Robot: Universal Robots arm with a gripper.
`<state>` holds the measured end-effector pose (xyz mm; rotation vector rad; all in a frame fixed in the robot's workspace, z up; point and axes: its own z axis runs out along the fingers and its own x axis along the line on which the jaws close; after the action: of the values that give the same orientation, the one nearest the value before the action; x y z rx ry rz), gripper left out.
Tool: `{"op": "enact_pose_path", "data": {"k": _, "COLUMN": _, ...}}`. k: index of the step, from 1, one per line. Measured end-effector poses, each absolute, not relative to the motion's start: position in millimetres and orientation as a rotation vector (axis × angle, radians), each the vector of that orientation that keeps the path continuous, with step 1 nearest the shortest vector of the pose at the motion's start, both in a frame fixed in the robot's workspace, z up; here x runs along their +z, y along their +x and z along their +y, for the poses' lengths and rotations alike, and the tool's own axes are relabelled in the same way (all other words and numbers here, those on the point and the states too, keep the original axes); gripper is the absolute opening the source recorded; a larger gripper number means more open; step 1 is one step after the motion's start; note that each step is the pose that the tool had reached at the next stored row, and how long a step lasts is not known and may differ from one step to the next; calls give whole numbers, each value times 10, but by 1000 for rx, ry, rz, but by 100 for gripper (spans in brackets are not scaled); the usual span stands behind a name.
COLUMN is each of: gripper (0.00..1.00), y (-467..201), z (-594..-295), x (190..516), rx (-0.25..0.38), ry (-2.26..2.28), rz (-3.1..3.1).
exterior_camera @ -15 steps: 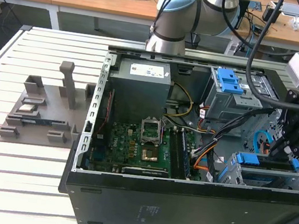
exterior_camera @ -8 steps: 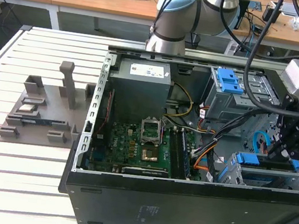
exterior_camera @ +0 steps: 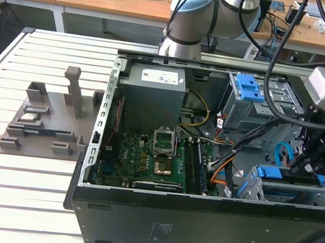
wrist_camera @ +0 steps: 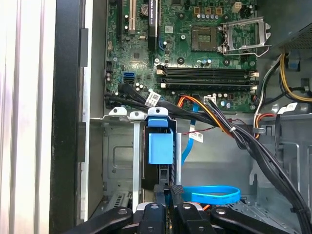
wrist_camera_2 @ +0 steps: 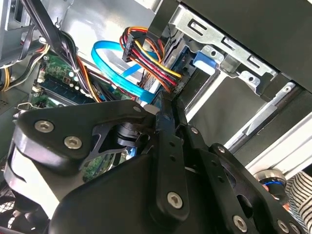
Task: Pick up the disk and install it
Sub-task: 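Insert the second disk wire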
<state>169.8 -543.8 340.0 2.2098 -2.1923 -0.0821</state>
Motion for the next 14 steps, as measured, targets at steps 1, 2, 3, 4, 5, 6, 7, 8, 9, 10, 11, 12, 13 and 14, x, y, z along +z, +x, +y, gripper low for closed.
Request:
{"op": "enact_pose_path", "data": {"k": 1, "gripper": 16, "y": 1698, "z": -5437, "x": 3399, "rx": -82, "ry": 2210, "rz": -2192}}
{"op": "enact_pose_path", "data": {"k": 2, "gripper": 16, "y": 1700, "z": -5437, "x": 3398, "rx": -82, "ry": 2210, "rz": -2192}}
{"op": "enact_pose_path", "data": {"k": 3, "gripper": 16, "y": 1700, "z": -5437, "x": 3398, "rx": -82, "ry": 2210, "rz": -2192}}
{"op": "enact_pose_path", "data": {"k": 4, "gripper": 16, "y": 1700, "z": -5437, "x": 3398, "rx": -82, "ry": 2210, "rz": -2192}}
{"op": "enact_pose_path", "data": {"k": 5, "gripper": 16, "y": 1700, "z": -5437, "x": 3398, "rx": -82, "ry": 2210, "rz": -2192}}
{"op": "enact_pose_path", "data": {"k": 6, "gripper": 16, "y": 1701, "z": -5437, "x": 3396, "rx": -82, "ry": 2211, "rz": -2193}}
{"op": "enact_pose_path", "data": {"k": 7, "gripper": 17, "y": 1701, "z": -5437, "x": 3396, "rx": -83, "ry": 2210, "rz": -2192}}
{"op": "enact_pose_path", "data": {"k": 8, "gripper": 17, "y": 1702, "z": -5437, "x": 3396, "rx": -83, "ry": 2210, "rz": -2192}}
{"op": "enact_pose_path", "data": {"k": 9, "gripper": 24, "y": 1701, "z": -5437, "x": 3397, "rx": -82, "ry": 2210, "rz": -2192}}
{"op": "enact_pose_path", "data": {"k": 10, "gripper": 24, "y": 1701, "z": -5437, "x": 3399, "rx": -82, "ry": 2210, "rz": -2192}}
{"op": "enact_pose_path", "data": {"k": 11, "gripper": 24, "y": 1701, "z": -5437, "x": 3421, "rx": -82, "ry": 2210, "rz": -2192}}
{"op": "enact_pose_path", "data": {"k": 12, "gripper": 24, "y": 1701, "z": -5437, "x": 3460, "rx": -82, "ry": 2210, "rz": -2192}}
{"op": "enact_pose_path", "data": {"k": 13, "gripper": 24, "y": 1701, "z": -5437, "x": 3518, "rx": -82, "ry": 2210, "rz": -2192}}
{"op": "enact_pose_path", "data": {"k": 14, "gripper": 24, "y": 1701, "z": -5435, "x": 3550, "rx": -82, "ry": 2210, "rz": -2192}}
